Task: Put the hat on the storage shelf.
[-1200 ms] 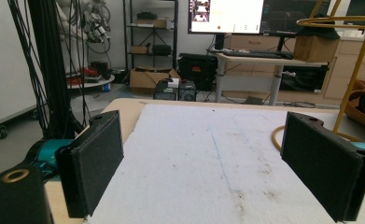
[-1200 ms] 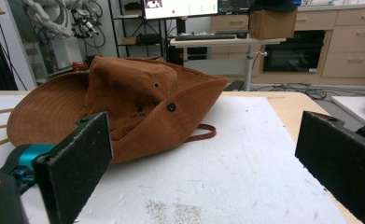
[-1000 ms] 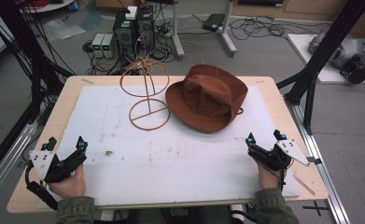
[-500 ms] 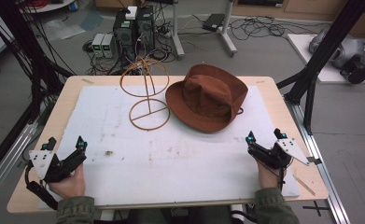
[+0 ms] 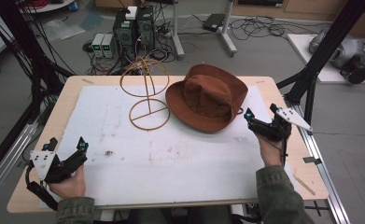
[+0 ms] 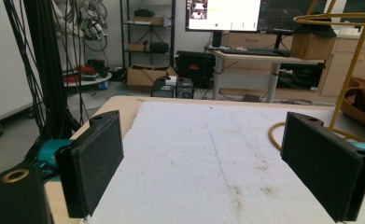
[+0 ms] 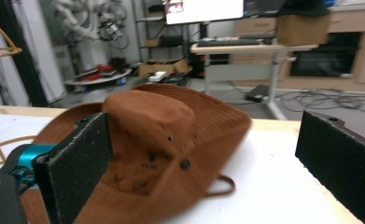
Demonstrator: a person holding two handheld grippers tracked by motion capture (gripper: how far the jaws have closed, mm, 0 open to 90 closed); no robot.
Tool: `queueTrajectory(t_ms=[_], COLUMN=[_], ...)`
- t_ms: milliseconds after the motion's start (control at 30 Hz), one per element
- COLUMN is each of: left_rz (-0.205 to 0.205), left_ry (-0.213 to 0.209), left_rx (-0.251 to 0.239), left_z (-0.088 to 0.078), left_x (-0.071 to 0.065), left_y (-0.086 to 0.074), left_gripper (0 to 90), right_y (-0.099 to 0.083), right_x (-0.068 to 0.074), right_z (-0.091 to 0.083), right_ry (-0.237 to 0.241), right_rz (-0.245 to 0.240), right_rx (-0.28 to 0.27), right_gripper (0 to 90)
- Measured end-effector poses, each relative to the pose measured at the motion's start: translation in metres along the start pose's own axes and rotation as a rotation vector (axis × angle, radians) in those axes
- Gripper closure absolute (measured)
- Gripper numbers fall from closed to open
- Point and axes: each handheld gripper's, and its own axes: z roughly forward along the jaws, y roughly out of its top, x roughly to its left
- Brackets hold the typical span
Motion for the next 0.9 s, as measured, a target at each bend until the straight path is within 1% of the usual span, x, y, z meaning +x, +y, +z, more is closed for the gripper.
queueTrajectory(t_ms=[33,67,100,133,200,233,267,300,333,367,400,433,467,500,567,600,667,733,800,867,900], left_rz=[-0.004,-0.005,-0.005,-0.006,-0.002,-0.002,-0.002,0.002,0.002,0.001,0.002,0.002,0.003,0.003,0.003,0.003,0.007,0.008,0.01,0.008,0.008], left_ry=[0.0,-0.001,-0.001,-0.007,-0.009,-0.009,-0.009,-0.013,-0.012,-0.013,-0.014,-0.014,-0.015,-0.014,-0.012,-0.012,-0.015,-0.016,-0.017,-0.019,-0.019], left_rx=[-0.003,-0.001,-0.001,0.0,0.002,0.004,0.004,0.004,0.006,0.007,0.007,0.007,0.009,0.008,0.01,0.011,0.017,0.017,0.019,0.02,0.02], left_z=[0.0,0.0,0.0,0.001,0.002,0.002,0.002,0.003,0.003,0.004,0.004,0.004,0.004,0.004,0.004,0.005,0.005,0.005,0.005,0.006,0.006], left_x=[0.0,0.0,0.0,0.001,0.0,0.0,0.0,0.0,0.0,0.0,0.0,0.0,0.001,0.001,0.001,0.001,0.001,0.001,0.001,0.001,0.001], left_y=[0.0,0.0,0.0,0.0,-0.001,-0.001,-0.001,-0.001,-0.001,-0.001,-0.001,-0.001,-0.001,-0.001,-0.002,-0.002,-0.002,-0.002,-0.003,-0.003,-0.003], left_gripper=[13.4,13.4,13.4,13.4,13.4,13.4,13.4,13.4,13.4,13.4,13.4,13.4,13.4,13.4,13.4,13.4,13.4,13.4,13.4,13.4,13.4], right_y=[0.008,0.01,0.01,0.017,0.02,0.021,0.021,0.021,0.021,0.021,0.019,0.019,0.018,0.018,0.015,0.011,0.007,0.003,0.002,-0.001,-0.002], right_x=[-0.001,0.0,0.0,-0.001,-0.001,-0.002,-0.002,-0.003,-0.003,-0.004,-0.007,-0.008,-0.01,-0.01,-0.012,-0.014,-0.015,-0.014,-0.01,-0.005,-0.003], right_z=[0.011,0.016,0.016,0.029,0.039,0.045,0.045,0.057,0.057,0.061,0.074,0.078,0.083,0.083,0.094,0.103,0.112,0.122,0.13,0.139,0.142], right_ry=[0.036,0.041,0.041,0.07,0.092,0.114,0.114,0.142,0.142,0.152,0.169,0.175,0.176,0.176,0.186,0.186,0.189,0.195,0.199,0.211,0.218], right_rz=[-0.019,-0.022,-0.022,-0.06,-0.075,-0.077,-0.077,-0.098,-0.098,-0.112,-0.141,-0.156,-0.161,-0.161,-0.162,-0.163,-0.166,-0.198,-0.252,-0.285,-0.295], right_rx=[0.025,0.032,0.032,0.065,0.093,0.111,0.111,0.148,0.148,0.16,0.2,0.207,0.224,0.224,0.251,0.273,0.301,0.33,0.346,0.376,0.4], right_gripper=[3.2,3.2,3.2,3.2,3.2,3.2,3.2,3.2,3.2,3.2,3.3,3.3,3.3,3.3,3.3,3.3,3.3,3.3,3.3,3.3,3.3])
